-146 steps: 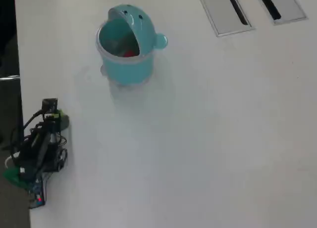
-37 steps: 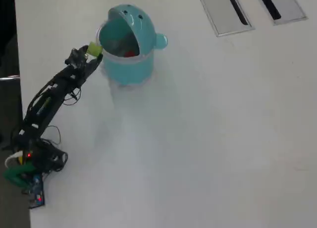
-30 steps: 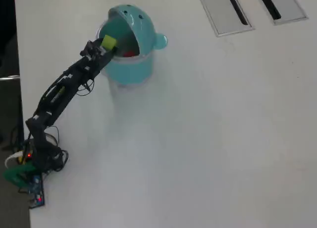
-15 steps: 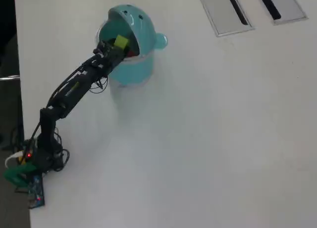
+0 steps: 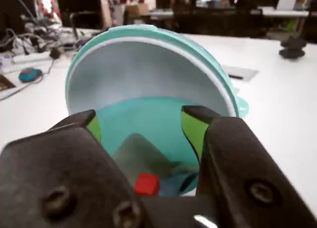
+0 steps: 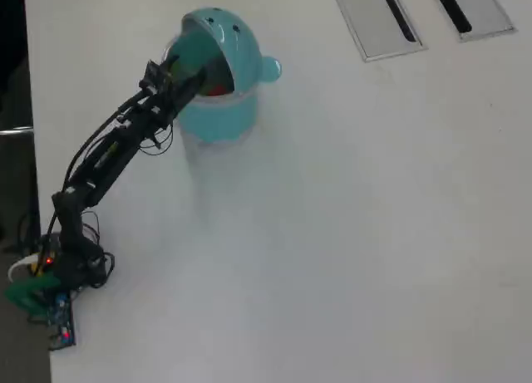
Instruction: Grasp RGB lego blocks and put them in the bin one by one.
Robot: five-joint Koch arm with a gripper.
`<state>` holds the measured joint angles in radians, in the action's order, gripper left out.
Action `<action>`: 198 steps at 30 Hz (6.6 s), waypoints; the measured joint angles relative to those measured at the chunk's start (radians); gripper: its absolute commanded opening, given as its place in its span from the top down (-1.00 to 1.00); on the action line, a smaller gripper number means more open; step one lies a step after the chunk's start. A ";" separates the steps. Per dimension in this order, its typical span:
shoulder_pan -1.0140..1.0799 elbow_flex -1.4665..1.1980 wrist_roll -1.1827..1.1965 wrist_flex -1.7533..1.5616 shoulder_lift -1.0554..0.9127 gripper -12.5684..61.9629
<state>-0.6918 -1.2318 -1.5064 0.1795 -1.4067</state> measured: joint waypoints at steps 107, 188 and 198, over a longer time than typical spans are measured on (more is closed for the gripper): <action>0.661 -1.859 1.189 -1.256 -0.884 -0.16; 0.641 -1.859 1.374 -0.350 -0.884 -0.25; 0.641 -1.859 1.374 -0.350 -0.884 -0.25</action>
<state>-0.0506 -3.0910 -0.1319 -0.1703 -2.2902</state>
